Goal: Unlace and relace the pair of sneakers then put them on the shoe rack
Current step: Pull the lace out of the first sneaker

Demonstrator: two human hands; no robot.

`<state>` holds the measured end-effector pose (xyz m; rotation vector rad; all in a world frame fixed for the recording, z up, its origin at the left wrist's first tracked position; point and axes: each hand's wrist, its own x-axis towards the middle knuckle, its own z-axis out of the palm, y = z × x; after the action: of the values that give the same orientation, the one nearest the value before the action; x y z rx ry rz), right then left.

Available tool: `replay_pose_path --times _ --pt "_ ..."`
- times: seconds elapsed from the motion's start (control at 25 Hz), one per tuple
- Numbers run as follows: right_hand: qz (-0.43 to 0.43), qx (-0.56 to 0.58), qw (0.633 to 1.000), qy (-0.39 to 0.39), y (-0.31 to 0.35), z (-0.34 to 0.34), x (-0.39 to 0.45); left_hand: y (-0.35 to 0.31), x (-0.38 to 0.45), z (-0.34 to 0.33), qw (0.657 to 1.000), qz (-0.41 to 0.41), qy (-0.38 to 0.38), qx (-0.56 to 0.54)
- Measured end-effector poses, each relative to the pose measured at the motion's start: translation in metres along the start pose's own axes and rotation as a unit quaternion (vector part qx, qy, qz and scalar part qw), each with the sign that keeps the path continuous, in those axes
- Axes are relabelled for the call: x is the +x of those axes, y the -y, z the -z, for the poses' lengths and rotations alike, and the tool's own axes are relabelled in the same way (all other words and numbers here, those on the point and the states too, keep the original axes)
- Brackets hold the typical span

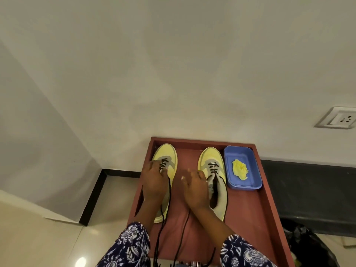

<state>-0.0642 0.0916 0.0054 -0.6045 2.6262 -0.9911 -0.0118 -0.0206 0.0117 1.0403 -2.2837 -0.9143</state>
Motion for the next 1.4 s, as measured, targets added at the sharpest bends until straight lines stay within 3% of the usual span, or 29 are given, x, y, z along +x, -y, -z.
replay_pose_path --times 0.28,0.8,1.4 --pt "-0.029 0.032 0.997 0.057 0.014 -0.051 -0.009 0.039 -0.013 0.013 0.984 0.151 0.075 0.05" --pt "-0.047 0.033 0.997 0.053 0.006 -0.044 -0.009 0.037 -0.035 0.004 0.995 0.093 0.018 0.028" --pt "-0.062 0.001 0.996 0.063 -0.014 -0.024 -0.019 0.027 -0.057 0.01 0.99 0.105 0.098 -0.011"
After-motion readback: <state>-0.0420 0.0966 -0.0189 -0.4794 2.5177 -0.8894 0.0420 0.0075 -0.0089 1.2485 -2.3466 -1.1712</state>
